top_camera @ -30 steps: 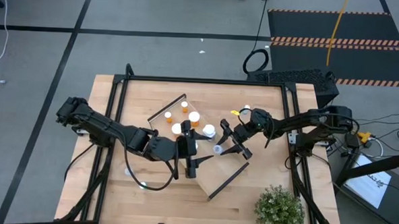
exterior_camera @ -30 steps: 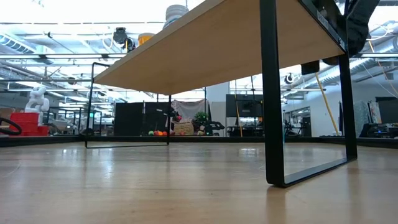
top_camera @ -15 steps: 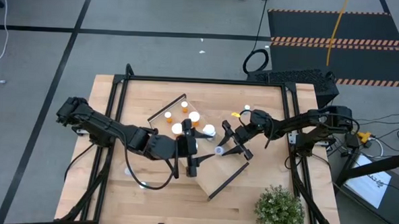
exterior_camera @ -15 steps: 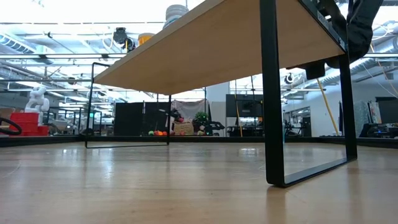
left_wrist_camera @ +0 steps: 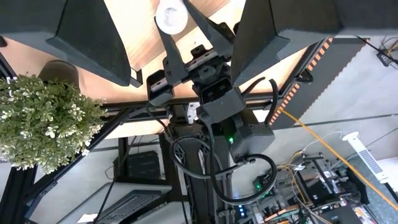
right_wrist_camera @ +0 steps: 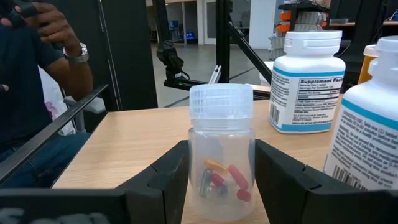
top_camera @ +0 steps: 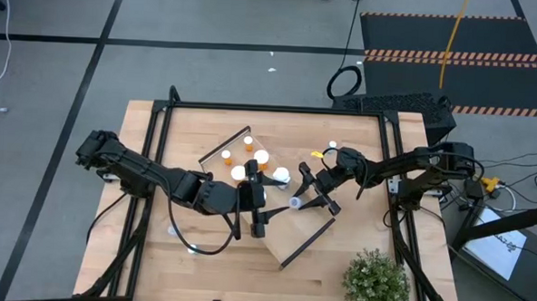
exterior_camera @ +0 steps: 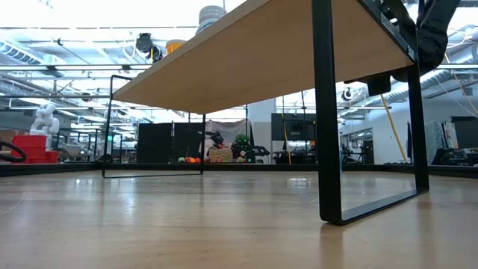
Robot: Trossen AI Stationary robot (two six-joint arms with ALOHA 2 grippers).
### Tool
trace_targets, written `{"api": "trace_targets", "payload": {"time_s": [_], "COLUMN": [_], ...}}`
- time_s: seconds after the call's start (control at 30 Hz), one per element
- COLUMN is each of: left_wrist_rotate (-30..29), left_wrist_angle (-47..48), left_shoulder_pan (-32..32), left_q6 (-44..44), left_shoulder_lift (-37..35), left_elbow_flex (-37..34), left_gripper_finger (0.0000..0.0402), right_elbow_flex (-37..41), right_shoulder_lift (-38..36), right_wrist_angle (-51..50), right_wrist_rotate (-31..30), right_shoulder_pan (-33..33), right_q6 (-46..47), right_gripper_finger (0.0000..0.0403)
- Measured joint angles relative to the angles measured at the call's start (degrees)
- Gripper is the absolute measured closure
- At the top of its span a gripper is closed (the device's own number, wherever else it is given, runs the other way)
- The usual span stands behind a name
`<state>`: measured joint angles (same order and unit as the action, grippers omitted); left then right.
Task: Pick and place medicine bottles onto shelf by color
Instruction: Put the top transparent pill bottle on the shelf
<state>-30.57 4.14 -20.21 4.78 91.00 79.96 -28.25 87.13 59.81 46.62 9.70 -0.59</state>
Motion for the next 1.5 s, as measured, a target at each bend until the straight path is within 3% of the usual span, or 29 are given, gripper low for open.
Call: {"api": "trace_targets", "payload": {"time_s": [0.47,0.8,1.5], "left_wrist_rotate": [0.00,0.00,0.02], "left_wrist_angle": [0.09,0.11,0.37], "left_shoulder_pan": [-0.02,-0.02,-0.20], "left_q6": [-0.13,-0.13,-0.11], "left_shoulder_lift": [0.00,0.00,0.00], "left_elbow_flex": [0.00,0.01,0.01], "left_gripper_finger": [0.0126,0.0126,0.0126], "right_elbow_flex": [-0.02,0.00,0.02], "right_shoulder_lift": [0.00,0.00,-2.21], "right_wrist_angle": [-0.09,-0.33,-0.03], "right_wrist_rotate": [1.89,3.10,4.62], "right_shoulder_pan": [1.52,2.72,4.12], "right_q6": [1.49,2.85,5.35], "right_gripper_finger": [0.0242,0.0200,0.0199]}}
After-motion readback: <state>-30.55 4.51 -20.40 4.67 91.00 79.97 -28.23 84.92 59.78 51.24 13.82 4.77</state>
